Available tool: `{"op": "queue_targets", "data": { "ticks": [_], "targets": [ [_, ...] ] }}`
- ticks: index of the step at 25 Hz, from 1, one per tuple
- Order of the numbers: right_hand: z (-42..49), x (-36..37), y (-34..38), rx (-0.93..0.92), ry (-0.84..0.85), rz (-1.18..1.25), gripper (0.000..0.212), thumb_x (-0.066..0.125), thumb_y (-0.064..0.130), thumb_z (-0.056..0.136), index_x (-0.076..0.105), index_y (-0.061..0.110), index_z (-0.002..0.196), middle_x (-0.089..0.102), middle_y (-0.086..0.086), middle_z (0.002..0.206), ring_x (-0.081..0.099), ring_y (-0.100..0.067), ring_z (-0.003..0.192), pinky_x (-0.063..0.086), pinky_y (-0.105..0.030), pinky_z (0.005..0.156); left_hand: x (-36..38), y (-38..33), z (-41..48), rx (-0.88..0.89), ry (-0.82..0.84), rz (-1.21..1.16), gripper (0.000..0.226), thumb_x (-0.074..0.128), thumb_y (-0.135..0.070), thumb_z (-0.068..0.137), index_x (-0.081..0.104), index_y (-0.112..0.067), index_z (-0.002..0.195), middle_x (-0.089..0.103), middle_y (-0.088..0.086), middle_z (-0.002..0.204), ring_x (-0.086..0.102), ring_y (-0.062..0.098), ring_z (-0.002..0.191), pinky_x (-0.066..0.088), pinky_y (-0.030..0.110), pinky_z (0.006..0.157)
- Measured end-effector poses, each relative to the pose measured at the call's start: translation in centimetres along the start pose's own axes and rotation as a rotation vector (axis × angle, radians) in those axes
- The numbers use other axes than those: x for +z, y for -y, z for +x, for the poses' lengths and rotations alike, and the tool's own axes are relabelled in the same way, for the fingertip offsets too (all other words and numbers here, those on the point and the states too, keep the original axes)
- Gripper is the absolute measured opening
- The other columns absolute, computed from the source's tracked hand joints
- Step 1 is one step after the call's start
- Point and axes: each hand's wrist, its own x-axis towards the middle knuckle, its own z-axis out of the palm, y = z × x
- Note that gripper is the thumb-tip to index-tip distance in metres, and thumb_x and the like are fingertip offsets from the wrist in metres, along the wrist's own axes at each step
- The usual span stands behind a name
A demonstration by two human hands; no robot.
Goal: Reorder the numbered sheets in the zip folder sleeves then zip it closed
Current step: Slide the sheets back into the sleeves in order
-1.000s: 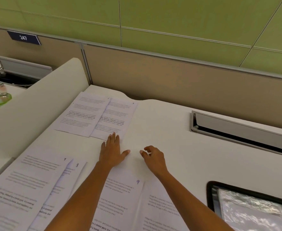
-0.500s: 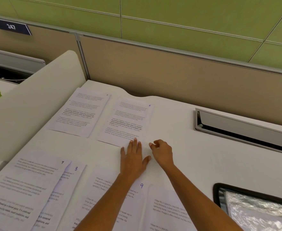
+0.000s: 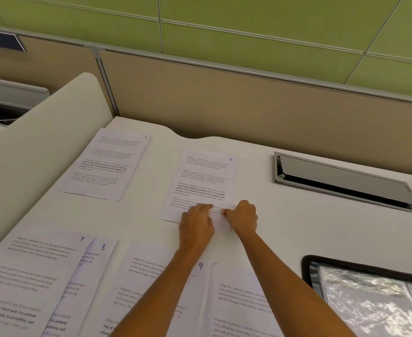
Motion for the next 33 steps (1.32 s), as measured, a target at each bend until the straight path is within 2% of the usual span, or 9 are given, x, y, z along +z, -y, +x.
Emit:
{"op": "queue_targets", "data": {
  "ticks": [3, 7, 10, 14, 18, 21, 26, 29, 33],
  "targets": [
    [-0.4, 0.2, -0.4, -0.014, -0.019, -0.116, 0.063, 0.076, 0.040, 0.080, 0.047, 0.002, 0.121, 0.050, -0.014, 0.120, 0.056, -0.032, 0.109, 0.049, -0.037, 0.080, -1.8, 3.3, 2.4, -0.210, -0.019, 0.248, 0.043, 0.056, -0.027, 0.092, 0.050, -0.013, 0.132, 0.052, 0.009, 0.132, 0.048, 0.024, 0.118, 0.042, 0.035, 0.093],
    [-0.2, 0.4, -0.6, -0.021, -0.002, -0.082, 0.047, 0.074, 0.027, 0.083, 0.049, 0.003, 0.114, 0.058, -0.014, 0.115, 0.058, -0.031, 0.107, 0.050, -0.037, 0.087, -3.3, 5.7, 3.7, -0.411, 0.107, 0.286, 0.061, 0.062, -0.050, 0.087, 0.047, -0.007, 0.127, 0.049, 0.014, 0.128, 0.047, 0.027, 0.117, 0.043, 0.035, 0.092],
    [0.2, 0.3, -0.5, 0.005, 0.001, -0.054, 0.030, 0.067, 0.014, 0.083, 0.051, 0.002, 0.105, 0.062, -0.014, 0.109, 0.060, -0.033, 0.103, 0.050, -0.036, 0.082, -3.0, 5.2, 4.3, -0.429, 0.155, 0.222, 0.053, 0.064, -0.042, 0.088, 0.046, -0.009, 0.124, 0.054, 0.012, 0.123, 0.052, 0.027, 0.113, 0.044, 0.035, 0.091],
    [0.8, 0.1, -0.6, 0.076, 0.071, 0.037, 0.022, 0.067, 0.015, 0.079, 0.051, 0.007, 0.092, 0.063, -0.010, 0.098, 0.059, -0.032, 0.101, 0.046, -0.032, 0.074, -2.8, 4.8, 4.4, -0.469, 0.184, 0.191, 0.042, 0.063, -0.038, 0.087, 0.049, -0.012, 0.118, 0.060, 0.009, 0.116, 0.055, 0.026, 0.110, 0.043, 0.038, 0.090],
    [1.0, 0.2, -1.7, 0.060, 0.050, 0.155, 0.007, 0.062, 0.009, 0.082, 0.057, 0.006, 0.080, 0.058, -0.003, 0.071, 0.056, -0.026, 0.077, 0.042, -0.027, 0.067, -2.6, 5.1, 4.2, -0.486, 0.220, 0.124, 0.041, 0.065, -0.039, 0.084, 0.053, -0.014, 0.114, 0.062, 0.007, 0.113, 0.056, 0.026, 0.108, 0.047, 0.039, 0.091],
    [0.6, -0.1, -2.4, 0.033, 0.023, 0.251, 0.012, 0.057, 0.006, 0.086, 0.066, 0.007, 0.093, 0.063, -0.005, 0.086, 0.057, -0.024, 0.079, 0.043, -0.026, 0.068, -2.6, 4.7, 3.9, -0.500, 0.231, 0.108, 0.042, 0.067, -0.037, 0.084, 0.052, -0.012, 0.115, 0.061, 0.007, 0.113, 0.057, 0.025, 0.108, 0.046, 0.039, 0.090],
    [0.5, -1.2, -4.3, 0.018, 0.057, 0.454, 0.013, 0.059, 0.010, 0.090, 0.065, 0.013, 0.101, 0.067, -0.006, 0.098, 0.063, -0.025, 0.091, 0.048, -0.031, 0.074, -2.4, 3.8, 3.5, -0.502, 0.221, -0.074, 0.040, 0.068, -0.031, 0.084, 0.051, -0.011, 0.114, 0.064, 0.007, 0.113, 0.062, 0.026, 0.099, 0.051, 0.039, 0.085],
    [0.6, -1.9, -6.2, 0.049, 0.101, 0.550, 0.013, 0.064, 0.012, 0.088, 0.066, 0.016, 0.100, 0.071, -0.004, 0.097, 0.066, -0.025, 0.094, 0.055, -0.040, 0.086, -2.4, 2.9, 3.3, -0.488, 0.200, -0.251, 0.041, 0.068, -0.031, 0.087, 0.054, -0.009, 0.119, 0.064, 0.009, 0.118, 0.062, 0.029, 0.102, 0.049, 0.034, 0.075],
    [0.7, -4.4, -8.8, 0.060, 0.165, 0.667, 0.015, 0.065, 0.008, 0.087, 0.067, 0.012, 0.102, 0.072, -0.009, 0.097, 0.068, -0.029, 0.095, 0.055, -0.048, 0.090, -2.3, 1.4, 3.3, -0.458, 0.164, -0.504, 0.036, 0.068, -0.030, 0.088, 0.061, -0.010, 0.117, 0.067, 0.008, 0.117, 0.064, 0.027, 0.099, 0.054, 0.038, 0.082]
  ]
}}
